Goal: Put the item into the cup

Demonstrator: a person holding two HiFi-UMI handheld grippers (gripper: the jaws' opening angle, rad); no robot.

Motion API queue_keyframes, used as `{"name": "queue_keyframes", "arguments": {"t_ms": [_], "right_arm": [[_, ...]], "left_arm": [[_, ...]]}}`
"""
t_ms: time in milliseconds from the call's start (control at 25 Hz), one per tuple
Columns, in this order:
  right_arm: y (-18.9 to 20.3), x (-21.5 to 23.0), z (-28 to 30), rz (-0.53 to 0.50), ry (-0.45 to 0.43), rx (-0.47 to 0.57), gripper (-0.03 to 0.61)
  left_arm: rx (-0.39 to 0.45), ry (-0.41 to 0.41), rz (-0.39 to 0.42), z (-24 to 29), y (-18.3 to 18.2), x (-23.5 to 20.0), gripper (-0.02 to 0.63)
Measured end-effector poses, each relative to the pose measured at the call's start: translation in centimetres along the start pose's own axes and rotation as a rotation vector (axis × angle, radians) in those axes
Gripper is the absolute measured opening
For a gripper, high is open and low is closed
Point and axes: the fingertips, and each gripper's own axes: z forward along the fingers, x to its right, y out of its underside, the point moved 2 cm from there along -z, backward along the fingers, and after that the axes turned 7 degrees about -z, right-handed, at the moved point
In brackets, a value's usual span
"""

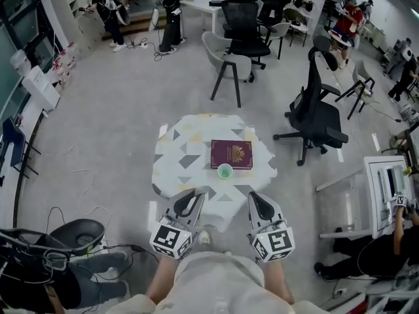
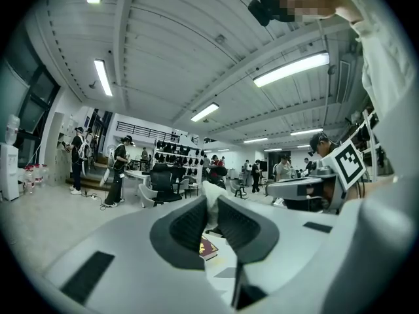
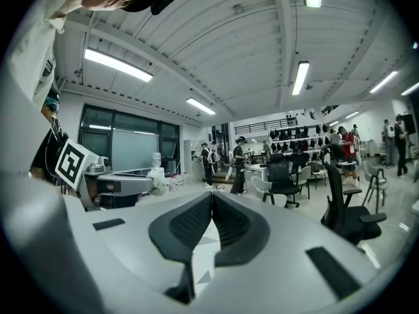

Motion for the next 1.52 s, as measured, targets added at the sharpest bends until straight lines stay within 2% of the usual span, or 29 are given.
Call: {"name": "queue_keyframes", "arguments": {"t_ms": [760,1160,1520], "right_arm": [[0.2,-2.7,5.8,-0.011,0.055,-0.032,0.008],[0.9,-1.5,6.9,-0.01,0.075,-0.053,0.008],[0.4,1.4,9.7,0.001,0.028,-0.024,0.008]], "left_arm": [[0.0,0.05,-0.007,0.9,-0.8,-7.0,0.061],[-0.011,0.066,-0.009,2.8,-0.2,-7.7,0.06],[-0.007,0.022,0.012,5.9,-1.3,-8.1,0.061]]}}
